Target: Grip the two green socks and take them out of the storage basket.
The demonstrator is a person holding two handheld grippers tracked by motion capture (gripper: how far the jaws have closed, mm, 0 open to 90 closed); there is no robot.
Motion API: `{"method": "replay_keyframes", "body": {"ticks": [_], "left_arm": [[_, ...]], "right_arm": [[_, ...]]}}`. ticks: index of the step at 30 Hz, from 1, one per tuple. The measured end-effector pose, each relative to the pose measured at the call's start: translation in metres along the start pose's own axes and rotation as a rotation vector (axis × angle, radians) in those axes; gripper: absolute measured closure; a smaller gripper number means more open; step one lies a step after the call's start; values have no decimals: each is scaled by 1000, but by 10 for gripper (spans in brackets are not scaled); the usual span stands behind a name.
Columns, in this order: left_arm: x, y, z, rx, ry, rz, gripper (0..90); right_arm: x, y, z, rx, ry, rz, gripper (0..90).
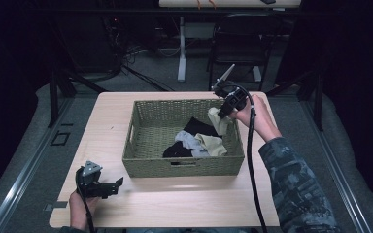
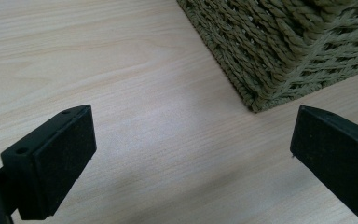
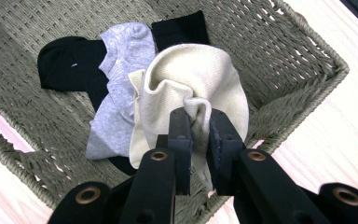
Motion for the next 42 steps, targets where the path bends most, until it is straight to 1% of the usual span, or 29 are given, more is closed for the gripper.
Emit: {"method": "replay_keyframes", "body": {"ticks": [5,6,10,11,12,19,23,24,27,30,31,33,34,35,40,41,42], "left_arm": [[0,0,0,-1,1,1,2],[0,0,0,0,0,0,1],[0,0,0,4,-2,-5,2],[0,0,0,3,-3,-5,1],[0,0,0,3,-2,-5,2],[0,0,0,6,-1,-5,2],[0,0,0,6,-1,-4,2],[0,0,0,6,0,-3,2],[0,0,0,5,0,0,2],[0,0,0,6,-1,0,2],[0,0,0,6,-1,0,2],[0,0,0,7,0,0,2],[0,0,0,7,0,-2,2],[0,0,0,7,0,-2,2],[0,0,0,8,-1,-2,2],[0,0,0,8,-1,-2,2],[0,0,0,6,1,7,2]], "right_arm": [[1,-6,-1,-1,-10,1,811],[2,-6,0,0,-3,-5,811],[3,-11,-2,0,0,-11,811],[3,-13,-3,-5,-8,-10,811],[3,-15,-3,-2,0,-17,811],[2,-30,-11,-18,7,-31,811],[-1,-36,-15,-16,16,-43,811],[-3,-40,-19,-25,24,-44,811],[-8,-45,-24,-30,36,-53,810],[-14,-51,-32,-41,43,-48,810],[-15,-51,-33,-39,54,-56,810],[-18,-53,-35,-39,52,-52,810],[-20,-54,-38,-44,59,-54,810],[-26,-57,-44,-48,75,-58,810],[-39,-60,-56,-57,106,-57,810],[-39,-60,-56,-57,106,-57,810],[-46,-61,-61,-62,119,-52,810]]}}
Point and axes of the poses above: each handheld gripper's, and its own axes: y roughly forward along the jaws, x roughly out of its top, z roughly to its left, the point moved 7 cm from there along y, roughly forward along the jaws, and after that the axes turned 8 degrees about -x, right-handed, at the moved point
